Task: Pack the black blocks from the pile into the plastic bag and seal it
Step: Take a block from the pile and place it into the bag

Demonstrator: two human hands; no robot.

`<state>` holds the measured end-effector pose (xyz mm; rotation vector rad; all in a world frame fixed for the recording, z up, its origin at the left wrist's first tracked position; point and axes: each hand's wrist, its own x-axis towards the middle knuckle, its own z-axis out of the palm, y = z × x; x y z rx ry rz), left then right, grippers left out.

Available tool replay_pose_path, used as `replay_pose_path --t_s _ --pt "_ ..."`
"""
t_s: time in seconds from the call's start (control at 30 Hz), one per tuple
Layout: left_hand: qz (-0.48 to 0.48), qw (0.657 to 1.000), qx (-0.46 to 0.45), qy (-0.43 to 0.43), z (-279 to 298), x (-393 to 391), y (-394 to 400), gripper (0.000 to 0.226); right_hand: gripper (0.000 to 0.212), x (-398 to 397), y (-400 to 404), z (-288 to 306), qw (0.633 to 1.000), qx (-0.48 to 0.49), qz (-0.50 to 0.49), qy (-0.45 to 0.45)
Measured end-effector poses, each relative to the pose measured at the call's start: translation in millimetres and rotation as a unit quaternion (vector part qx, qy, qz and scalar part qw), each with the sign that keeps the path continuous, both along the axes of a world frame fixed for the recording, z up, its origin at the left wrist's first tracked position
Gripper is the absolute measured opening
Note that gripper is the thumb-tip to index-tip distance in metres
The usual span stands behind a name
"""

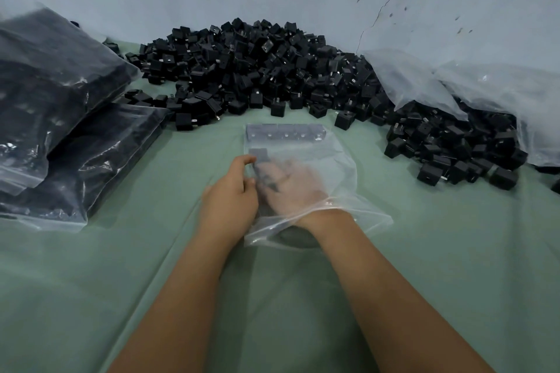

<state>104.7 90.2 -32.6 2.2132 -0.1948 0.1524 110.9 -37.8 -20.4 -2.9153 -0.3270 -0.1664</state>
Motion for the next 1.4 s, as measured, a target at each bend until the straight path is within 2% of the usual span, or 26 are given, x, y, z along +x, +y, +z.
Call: replay_pose_path --t_s 0.1,0.2,0.27,0.4,0.5,0.63,0.7,0.77,0.87,1.0,1.1,1.17,1.23,1.27,1.3,1.37,1.4 --pt "-0.002 1.000 -0.002 0.006 0.8 0.5 0.1 0.040 0.028 18.6 1.3 2.5 0.999 -0.035 -0.006 -0.011" --pt "-0.003 1.000 0.006 0.005 1.3 0.0 -0.3 0.042 0.030 29.7 5.4 4.7 1.000 0.010 -0.006 -0.002" --pt "0.004 1.000 -0.003 0.004 0.2 0.4 0.0 0.043 0.032 35.7 6.3 5.4 1.000 0.005 -0.007 -0.004" --pt "0.013 1.000 0.003 0.002 0.0 2.6 1.4 0.043 0.035 36.1 4.5 1.1 0.997 -0.064 0.016 -0.026" --pt "0.014 1.000 0.011 0.005 -0.1 1.6 2.1 0.043 0.037 10.1 -6.1 -4.0 0.994 -0.112 -0.007 -0.002" --pt "0.021 0.998 0.057 -0.004 -2.0 3.5 1.3 0.045 0.054 -35.7 -32.0 -8.8 0.983 -0.053 -0.123 0.124" --pt "0.024 0.994 0.103 -0.011 -1.5 5.7 -1.5 0.046 0.055 -48.4 -45.2 -5.3 0.976 -0.052 -0.175 0.114" --pt "0.026 0.989 0.145 -0.010 0.4 7.9 -5.8 0.047 0.052 -51.8 -52.1 -1.7 0.982 -0.047 -0.171 0.071" --pt "0.018 0.981 0.193 -0.001 4.6 13.9 -12.4 0.048 0.053 -47.4 -55.9 0.6 0.984 -0.021 -0.162 0.067" --pt "0.025 0.983 0.176 0.033 11.8 28.1 -17.0 0.049 0.056 -33.1 -58.8 -2.3 0.984 -0.002 -0.156 0.082" --pt "0.054 0.995 0.073 0.036 7.2 29.2 -14.7 0.044 0.038 -35.6 -57.7 3.1 0.991 -0.030 -0.128 0.004" --pt "0.056 0.998 -0.001 0.040 2.0 25.1 -11.3 0.040 0.027 -49.2 -52.2 6.2 0.997 -0.031 -0.059 -0.036" --pt "0.055 0.997 -0.030 0.040 -1.3 24.7 -9.3 0.037 0.025 -66.7 -45.9 6.2 0.993 -0.081 0.040 -0.070" --pt "0.055 0.997 -0.032 0.037 -1.4 24.8 -9.4 0.036 0.022 -74.5 -43.2 7.1 0.981 -0.114 0.088 -0.128" --pt "0.051 0.998 -0.030 0.033 -1.1 24.2 -9.9 0.037 0.017 -79.7 -43.4 6.5 0.959 -0.116 0.132 -0.224" --pt "0.046 0.998 -0.028 0.028 -1.3 22.5 -10.5 0.038 0.018 -86.2 -46.1 7.8 0.898 -0.040 0.158 -0.408" --pt "0.047 0.998 -0.030 0.029 -0.8 21.0 -9.8 0.038 0.018 -87.7 -48.7 9.6 0.877 0.005 0.139 -0.461"
